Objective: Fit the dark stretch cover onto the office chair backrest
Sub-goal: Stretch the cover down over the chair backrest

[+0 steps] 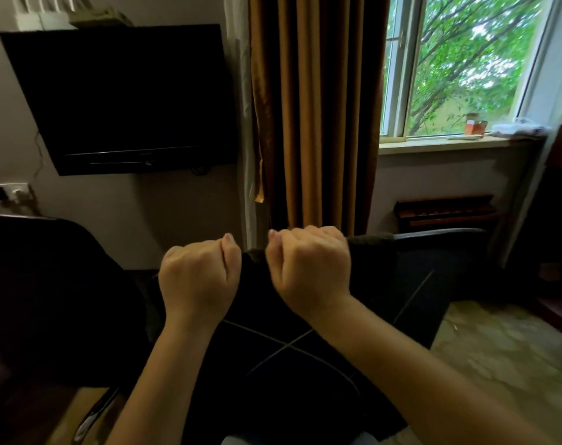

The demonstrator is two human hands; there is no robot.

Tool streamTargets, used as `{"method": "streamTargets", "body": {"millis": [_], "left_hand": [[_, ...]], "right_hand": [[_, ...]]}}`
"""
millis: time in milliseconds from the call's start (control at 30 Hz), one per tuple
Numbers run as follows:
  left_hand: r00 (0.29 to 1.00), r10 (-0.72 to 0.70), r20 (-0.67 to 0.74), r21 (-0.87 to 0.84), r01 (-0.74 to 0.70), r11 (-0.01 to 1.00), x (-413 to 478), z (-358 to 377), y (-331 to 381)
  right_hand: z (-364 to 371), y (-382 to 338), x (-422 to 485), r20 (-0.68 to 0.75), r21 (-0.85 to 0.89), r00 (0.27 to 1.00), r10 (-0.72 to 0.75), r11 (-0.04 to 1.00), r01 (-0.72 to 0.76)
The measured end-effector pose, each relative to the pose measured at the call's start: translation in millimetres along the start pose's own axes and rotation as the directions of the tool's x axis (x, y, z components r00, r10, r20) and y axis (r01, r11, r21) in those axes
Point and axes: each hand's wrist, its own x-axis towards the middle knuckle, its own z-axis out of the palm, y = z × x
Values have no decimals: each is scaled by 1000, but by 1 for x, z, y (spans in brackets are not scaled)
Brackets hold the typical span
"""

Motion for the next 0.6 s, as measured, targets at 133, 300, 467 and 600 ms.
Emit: {"method": "streamTargets", "body": {"millis": [133, 300, 467, 600], "left_hand": [[999, 46, 13, -16, -46, 999, -1, -1, -6], [997, 74, 24, -27, -73, 997, -2, 1, -1], [996, 92, 19, -19, -92, 996, -1, 2, 2], [994, 101, 35, -7, -101, 995, -3, 3, 1]], "right_hand": [[0, 0, 0, 29, 0, 995, -100, 995, 100], [-11, 28, -3, 21, 37, 976, -217, 976, 216], [-20, 67, -7, -23, 15, 974, -226, 974, 226], [-26, 104, -14, -74, -18, 972, -222, 975, 221]]}}
